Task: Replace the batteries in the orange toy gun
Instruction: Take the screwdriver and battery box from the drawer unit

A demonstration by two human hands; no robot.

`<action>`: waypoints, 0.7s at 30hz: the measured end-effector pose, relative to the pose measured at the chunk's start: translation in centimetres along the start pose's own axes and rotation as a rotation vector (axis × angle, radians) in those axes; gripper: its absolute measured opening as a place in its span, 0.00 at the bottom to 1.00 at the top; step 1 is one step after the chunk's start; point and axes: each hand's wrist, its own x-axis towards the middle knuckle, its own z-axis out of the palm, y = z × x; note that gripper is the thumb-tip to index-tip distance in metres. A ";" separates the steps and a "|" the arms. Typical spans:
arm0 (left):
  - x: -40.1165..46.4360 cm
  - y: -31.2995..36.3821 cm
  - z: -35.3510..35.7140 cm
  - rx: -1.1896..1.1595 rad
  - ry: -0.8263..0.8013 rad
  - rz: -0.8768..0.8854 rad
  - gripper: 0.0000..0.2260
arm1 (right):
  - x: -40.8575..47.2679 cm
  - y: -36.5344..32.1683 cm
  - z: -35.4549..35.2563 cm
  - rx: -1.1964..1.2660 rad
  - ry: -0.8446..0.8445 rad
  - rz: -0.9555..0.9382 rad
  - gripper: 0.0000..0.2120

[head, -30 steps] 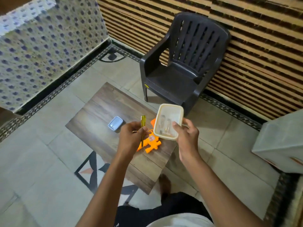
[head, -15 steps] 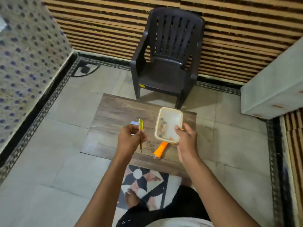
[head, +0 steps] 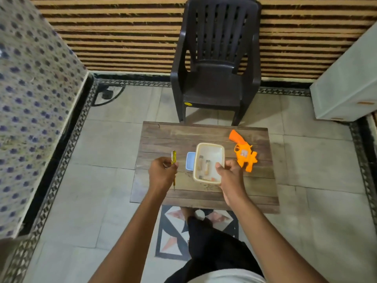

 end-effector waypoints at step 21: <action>26.1 -15.0 -2.7 0.493 -0.075 -0.138 0.04 | 12.0 12.2 23.9 -0.387 0.267 0.152 0.10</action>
